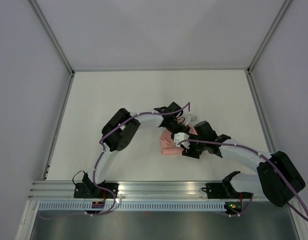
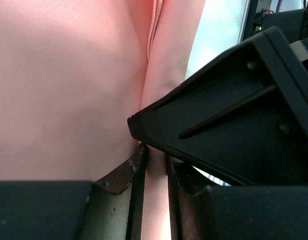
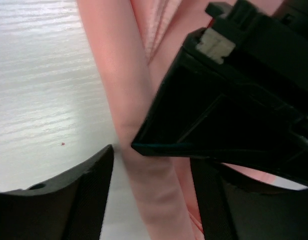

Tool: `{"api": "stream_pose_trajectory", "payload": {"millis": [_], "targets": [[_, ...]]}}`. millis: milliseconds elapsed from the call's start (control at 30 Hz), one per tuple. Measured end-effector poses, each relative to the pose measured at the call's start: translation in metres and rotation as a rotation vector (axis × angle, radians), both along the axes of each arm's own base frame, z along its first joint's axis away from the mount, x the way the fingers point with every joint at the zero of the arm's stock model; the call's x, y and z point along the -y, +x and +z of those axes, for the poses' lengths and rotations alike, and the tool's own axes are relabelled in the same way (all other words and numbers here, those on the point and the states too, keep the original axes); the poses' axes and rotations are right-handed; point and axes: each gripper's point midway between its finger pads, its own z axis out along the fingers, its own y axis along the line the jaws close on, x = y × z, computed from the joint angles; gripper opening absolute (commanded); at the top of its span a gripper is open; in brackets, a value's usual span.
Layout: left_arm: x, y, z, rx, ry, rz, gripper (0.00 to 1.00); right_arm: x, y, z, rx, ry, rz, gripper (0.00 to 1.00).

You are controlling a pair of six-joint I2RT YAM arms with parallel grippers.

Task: Fold the napkin, place the utensils inside, and roll it up
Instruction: Roll the napkin with the utensil

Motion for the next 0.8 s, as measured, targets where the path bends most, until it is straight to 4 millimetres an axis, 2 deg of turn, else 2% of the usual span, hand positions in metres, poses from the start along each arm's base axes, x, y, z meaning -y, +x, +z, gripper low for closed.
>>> {"api": "stream_pose_trajectory", "payload": {"millis": [33,67,100,133,200,367,633,800], "targets": [[-0.001,-0.001,0.000,-0.008,0.005,0.001,0.10,-0.002,0.001,-0.001,0.001,0.001,-0.001,0.59],[-0.002,-0.001,0.000,-0.019,0.013,0.004,0.18,-0.003,0.003,-0.001,0.012,-0.002,-0.003,0.54],[-0.003,-0.002,0.000,-0.024,0.018,0.006,0.21,-0.004,0.004,-0.002,0.011,-0.002,-0.009,0.42],[-0.004,-0.001,0.000,-0.029,0.025,0.010,0.24,-0.005,0.003,-0.003,0.004,-0.001,-0.013,0.36],[-0.007,0.002,-0.001,-0.040,0.039,0.027,0.31,-0.005,0.002,-0.005,-0.010,-0.001,-0.021,0.28],[-0.012,0.007,0.000,-0.042,0.063,0.061,0.37,-0.008,0.005,-0.005,-0.009,0.003,-0.020,0.24],[-0.027,0.022,0.008,0.062,0.126,0.159,0.38,-0.018,0.011,-0.004,-0.069,-0.019,0.003,0.22],[-0.044,0.049,0.035,0.198,0.137,0.265,0.39,-0.023,0.013,-0.005,-0.133,-0.032,0.020,0.22]]}}
